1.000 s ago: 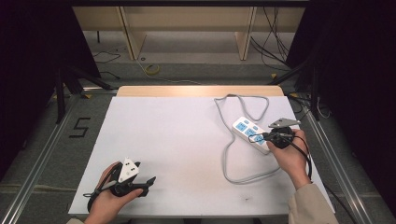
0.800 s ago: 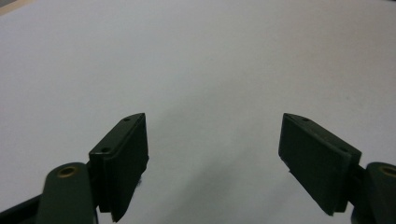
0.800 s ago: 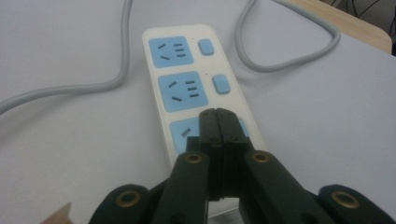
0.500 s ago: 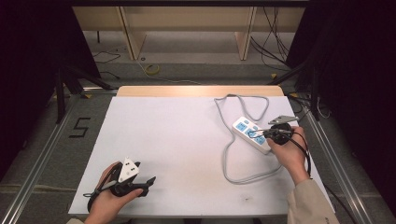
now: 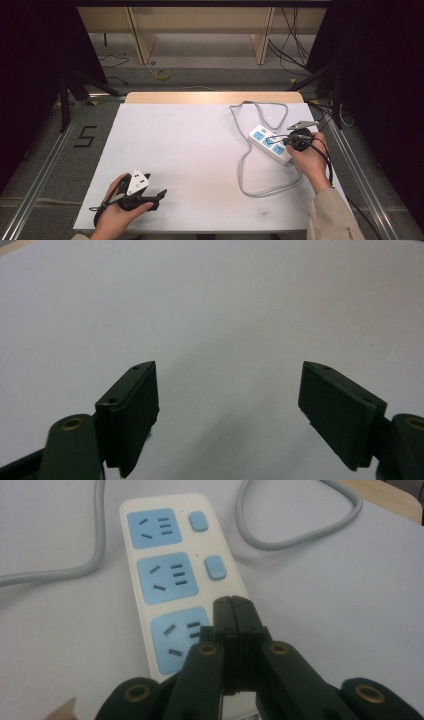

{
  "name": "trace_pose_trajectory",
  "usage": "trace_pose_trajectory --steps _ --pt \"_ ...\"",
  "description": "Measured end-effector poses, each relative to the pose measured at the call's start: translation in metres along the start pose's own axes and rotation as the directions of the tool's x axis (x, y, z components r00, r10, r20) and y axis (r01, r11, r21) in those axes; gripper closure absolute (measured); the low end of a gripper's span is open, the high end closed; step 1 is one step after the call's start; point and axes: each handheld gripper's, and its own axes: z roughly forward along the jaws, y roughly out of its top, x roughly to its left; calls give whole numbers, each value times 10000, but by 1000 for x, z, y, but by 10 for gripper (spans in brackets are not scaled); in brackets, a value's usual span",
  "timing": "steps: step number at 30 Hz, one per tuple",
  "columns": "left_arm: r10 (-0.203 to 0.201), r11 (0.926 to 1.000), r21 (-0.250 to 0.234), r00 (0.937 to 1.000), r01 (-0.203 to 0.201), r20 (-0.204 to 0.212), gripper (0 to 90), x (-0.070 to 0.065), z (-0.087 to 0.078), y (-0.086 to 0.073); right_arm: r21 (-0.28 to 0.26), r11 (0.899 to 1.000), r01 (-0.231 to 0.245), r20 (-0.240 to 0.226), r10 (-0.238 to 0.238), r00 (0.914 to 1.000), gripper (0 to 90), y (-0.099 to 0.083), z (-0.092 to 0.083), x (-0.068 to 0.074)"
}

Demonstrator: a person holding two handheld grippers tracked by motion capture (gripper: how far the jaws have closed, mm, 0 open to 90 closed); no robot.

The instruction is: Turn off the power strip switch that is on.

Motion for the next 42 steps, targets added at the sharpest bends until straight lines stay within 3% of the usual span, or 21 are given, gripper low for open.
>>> trace_pose_trajectory --steps 21,42 --pt "-17 10000 -3 10000 17 14 240 0 0 0 369 9988 -328 -12 329 9995 900 0 14 -8" --pt "-9 10000 -11 10000 9 36 240 0 0 0 784 9966 -270 -136 282 9995 900 10 23 -11"
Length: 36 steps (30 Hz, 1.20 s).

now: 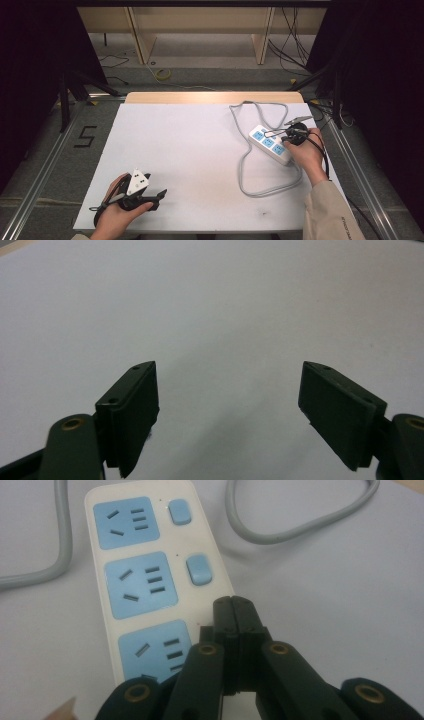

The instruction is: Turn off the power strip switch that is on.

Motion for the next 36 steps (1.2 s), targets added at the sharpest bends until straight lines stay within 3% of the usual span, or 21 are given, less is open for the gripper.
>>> trace_pose_trajectory --steps 36 --pt "13 10000 -10 10000 -13 14 241 -1 0 0 502 9982 319 310 -335 9990 900 6 3 5"
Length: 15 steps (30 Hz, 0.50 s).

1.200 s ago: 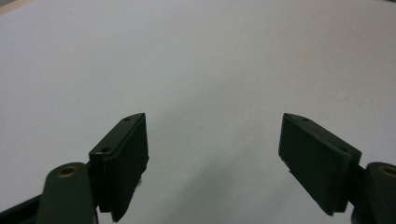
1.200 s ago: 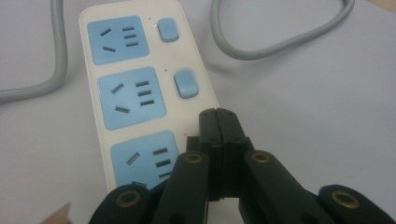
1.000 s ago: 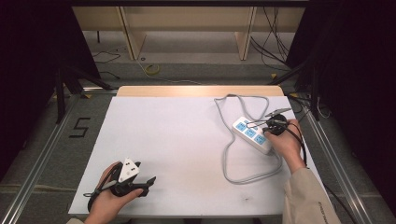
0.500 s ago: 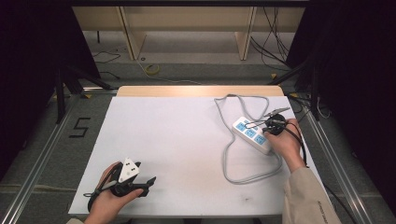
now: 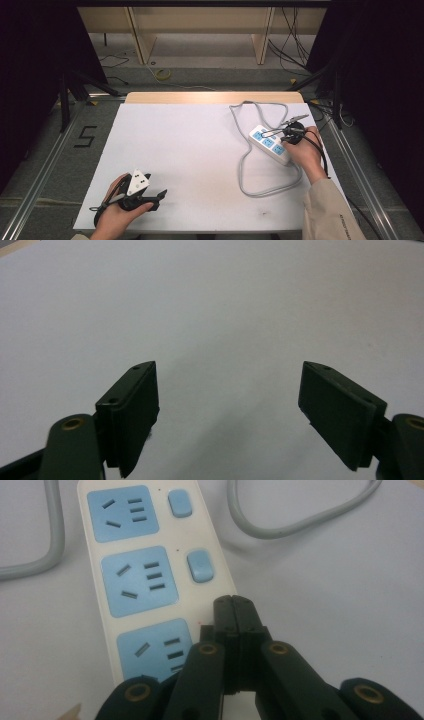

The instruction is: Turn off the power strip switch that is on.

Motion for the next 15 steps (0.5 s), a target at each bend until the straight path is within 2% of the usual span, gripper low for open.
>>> trace_pose_trajectory --steps 15 --pt "47 10000 3 10000 -47 -15 241 0 0 0 25 10000 -85 14 85 10000 900 0 0 0"
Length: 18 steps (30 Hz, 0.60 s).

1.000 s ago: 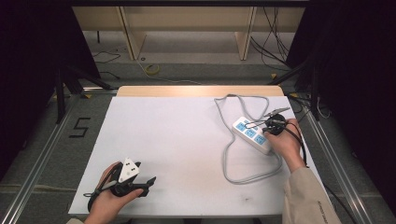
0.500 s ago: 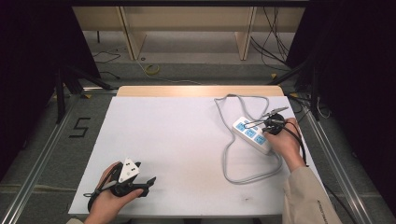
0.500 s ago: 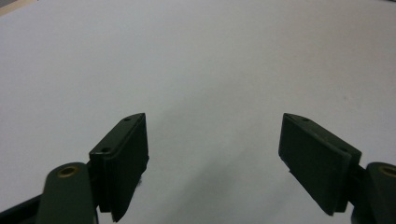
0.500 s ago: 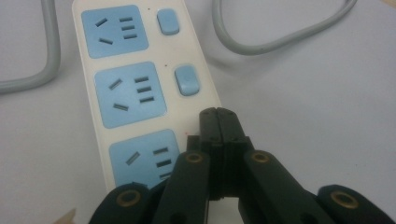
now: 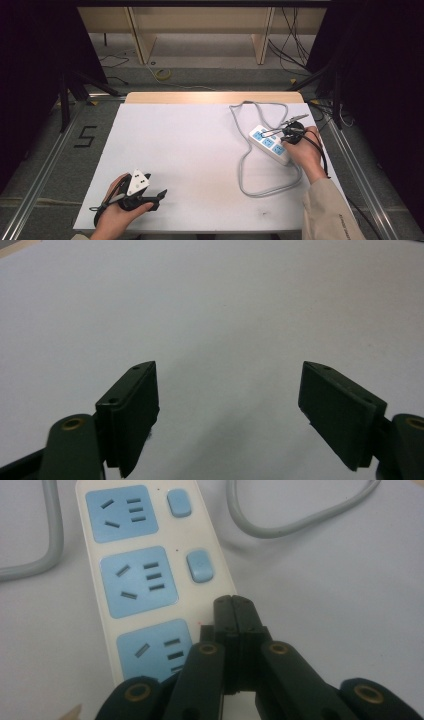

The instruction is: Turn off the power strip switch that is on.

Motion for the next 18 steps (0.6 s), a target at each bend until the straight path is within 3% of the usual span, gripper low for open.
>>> trace_pose_trajectory --steps 18 --pt "-5 10000 -11 10000 5 -10 241 0 0 0 -51 10000 -62 12 62 10000 900 -1 0 0"
